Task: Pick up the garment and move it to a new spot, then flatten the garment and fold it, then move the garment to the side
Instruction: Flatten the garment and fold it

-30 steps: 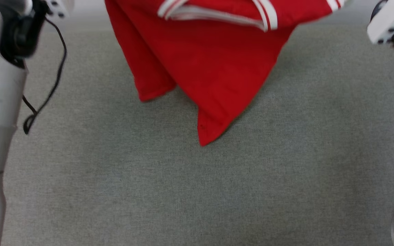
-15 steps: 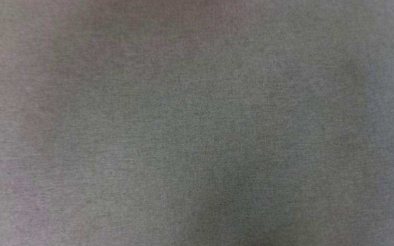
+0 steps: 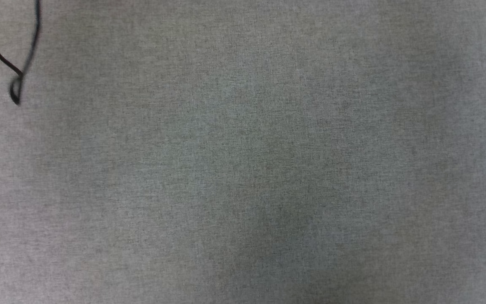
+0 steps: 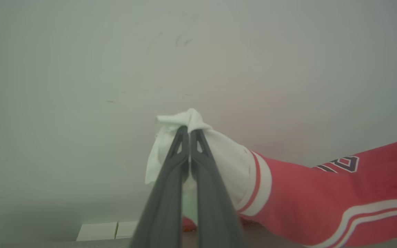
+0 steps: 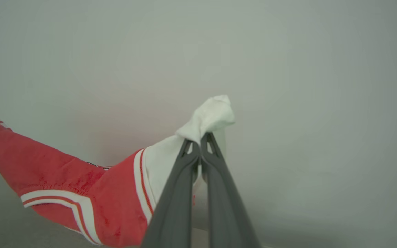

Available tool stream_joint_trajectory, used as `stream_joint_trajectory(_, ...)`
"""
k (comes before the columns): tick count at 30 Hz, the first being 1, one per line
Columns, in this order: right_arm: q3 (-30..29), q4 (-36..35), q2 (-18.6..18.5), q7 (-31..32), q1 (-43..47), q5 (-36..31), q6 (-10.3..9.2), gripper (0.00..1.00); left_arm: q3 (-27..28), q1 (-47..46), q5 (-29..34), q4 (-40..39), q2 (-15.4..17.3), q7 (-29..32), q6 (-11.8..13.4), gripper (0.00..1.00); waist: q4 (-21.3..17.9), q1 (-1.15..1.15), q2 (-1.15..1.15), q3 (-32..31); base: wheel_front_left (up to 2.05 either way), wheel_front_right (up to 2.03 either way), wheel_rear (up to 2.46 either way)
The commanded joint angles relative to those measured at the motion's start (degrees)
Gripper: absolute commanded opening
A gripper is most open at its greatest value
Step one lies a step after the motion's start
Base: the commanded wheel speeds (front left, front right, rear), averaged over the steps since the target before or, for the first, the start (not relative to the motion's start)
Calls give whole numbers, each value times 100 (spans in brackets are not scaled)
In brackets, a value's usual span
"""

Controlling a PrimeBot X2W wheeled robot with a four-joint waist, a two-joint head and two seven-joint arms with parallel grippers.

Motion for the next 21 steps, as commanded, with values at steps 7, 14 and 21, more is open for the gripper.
stream_joint_trajectory(7, 373, 790, 119, -82, 937, 355, -2, 0, -21, 904, -239, 653, -303, -537, -164, 0, 97, -1, 0, -348, 0, 0, 0)
stream_joint_trajectory(14, 786, 732, -115, -216, 2520, 911, -3, 0, -135, 2288, -391, 856, -519, -941, -275, 0, 262, -1, 0, -1332, 0, 0, 0)
stream_joint_trajectory(21, 1194, -76, -515, -50, 4351, 1375, -3, 0, -91, 3829, -473, 442, -635, -1079, -187, 0, 322, -1, 0, -2418, 0, 0, 0)
